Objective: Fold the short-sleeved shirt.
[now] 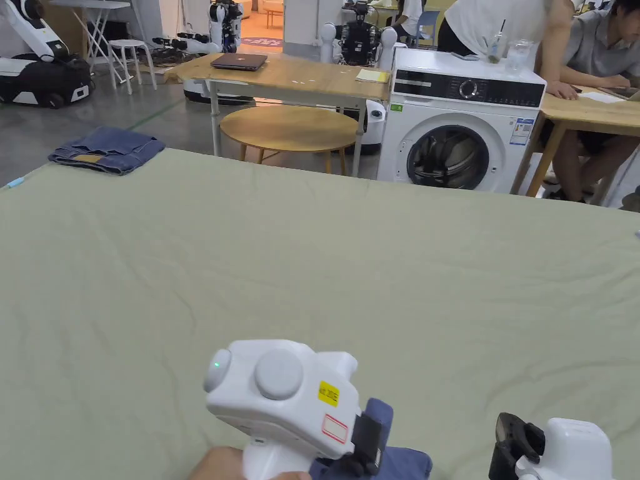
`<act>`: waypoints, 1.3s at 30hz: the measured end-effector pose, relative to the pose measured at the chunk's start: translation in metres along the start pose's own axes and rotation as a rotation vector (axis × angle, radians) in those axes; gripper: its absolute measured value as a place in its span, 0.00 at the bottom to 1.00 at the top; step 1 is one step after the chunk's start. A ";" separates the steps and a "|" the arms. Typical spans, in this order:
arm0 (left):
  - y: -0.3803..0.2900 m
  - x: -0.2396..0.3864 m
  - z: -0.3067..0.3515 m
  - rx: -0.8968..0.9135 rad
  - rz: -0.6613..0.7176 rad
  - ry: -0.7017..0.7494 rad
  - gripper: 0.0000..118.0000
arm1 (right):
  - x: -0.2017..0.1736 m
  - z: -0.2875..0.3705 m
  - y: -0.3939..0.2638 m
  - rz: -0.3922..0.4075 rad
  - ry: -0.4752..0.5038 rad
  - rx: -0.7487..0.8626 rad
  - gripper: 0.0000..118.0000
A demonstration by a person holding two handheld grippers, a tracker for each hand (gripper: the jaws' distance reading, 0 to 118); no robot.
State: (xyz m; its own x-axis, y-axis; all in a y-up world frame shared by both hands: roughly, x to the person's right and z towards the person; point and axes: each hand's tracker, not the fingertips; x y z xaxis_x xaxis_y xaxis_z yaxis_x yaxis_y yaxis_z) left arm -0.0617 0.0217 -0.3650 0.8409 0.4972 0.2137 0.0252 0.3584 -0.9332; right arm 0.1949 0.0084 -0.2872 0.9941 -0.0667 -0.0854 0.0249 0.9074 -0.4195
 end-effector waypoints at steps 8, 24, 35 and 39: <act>-0.009 0.002 -0.065 -0.054 0.063 0.065 0.03 | 0.005 -0.001 -0.004 -0.009 -0.014 -0.021 0.00; -0.003 -0.031 0.006 0.068 0.101 -0.127 0.11 | 0.010 0.000 -0.005 -0.018 -0.017 -0.022 0.00; -0.024 -0.048 -0.112 -0.063 0.285 -0.419 0.02 | 0.011 -0.004 -0.009 -0.025 -0.017 -0.036 0.00; -0.033 -0.047 -0.132 -0.048 0.219 -0.370 0.00 | 0.012 -0.004 -0.010 -0.036 -0.019 -0.032 0.00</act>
State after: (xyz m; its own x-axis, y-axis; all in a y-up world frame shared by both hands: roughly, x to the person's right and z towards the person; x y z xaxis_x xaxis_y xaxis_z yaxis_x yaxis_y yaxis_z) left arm -0.0307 -0.1177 -0.3819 0.5793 0.8101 0.0901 -0.0994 0.1800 -0.9786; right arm 0.2066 -0.0027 -0.2877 0.9945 -0.0909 -0.0528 0.0575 0.8909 -0.4505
